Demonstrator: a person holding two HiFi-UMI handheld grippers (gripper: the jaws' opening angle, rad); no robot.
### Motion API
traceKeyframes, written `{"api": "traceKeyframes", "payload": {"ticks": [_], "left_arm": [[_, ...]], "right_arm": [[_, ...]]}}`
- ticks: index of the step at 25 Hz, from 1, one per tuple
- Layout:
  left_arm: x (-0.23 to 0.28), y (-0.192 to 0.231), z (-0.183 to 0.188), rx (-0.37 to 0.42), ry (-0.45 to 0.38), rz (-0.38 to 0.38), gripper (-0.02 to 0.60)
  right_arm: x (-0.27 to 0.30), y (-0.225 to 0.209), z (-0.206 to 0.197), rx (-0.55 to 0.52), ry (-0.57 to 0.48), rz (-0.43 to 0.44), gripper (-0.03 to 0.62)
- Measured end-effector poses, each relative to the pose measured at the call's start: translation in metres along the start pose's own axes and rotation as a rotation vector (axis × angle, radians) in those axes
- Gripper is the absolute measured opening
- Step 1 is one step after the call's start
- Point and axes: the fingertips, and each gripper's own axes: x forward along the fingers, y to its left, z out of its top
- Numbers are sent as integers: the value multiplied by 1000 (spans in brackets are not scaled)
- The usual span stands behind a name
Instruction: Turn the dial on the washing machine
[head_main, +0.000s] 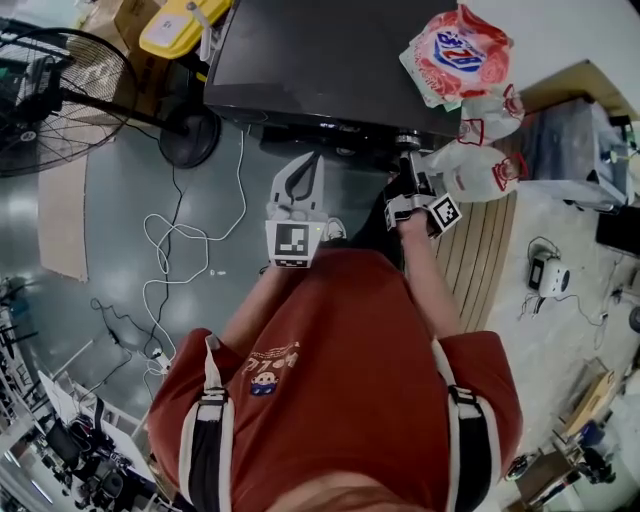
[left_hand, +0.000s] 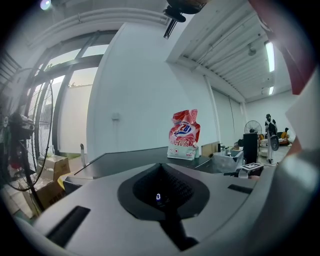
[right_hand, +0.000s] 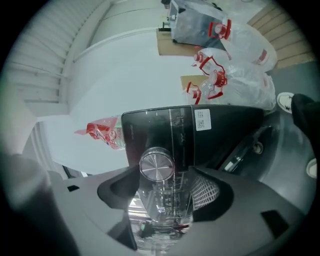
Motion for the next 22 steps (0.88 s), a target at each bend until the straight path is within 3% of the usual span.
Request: {"api": "traceKeyframes", "payload": {"ticks": [7, 13, 22], "left_arm": [[-3, 1, 2, -3, -6, 12, 11], [-2, 7, 7, -8, -14, 26, 11], [-1, 30, 32, -23, -31, 65, 11]], "right_arm": [[-16, 24, -11, -291, 67, -65, 290], [-20, 71, -27, -558, 125, -40, 287], [-14, 158, -41, -1018, 119, -4, 278]]}}
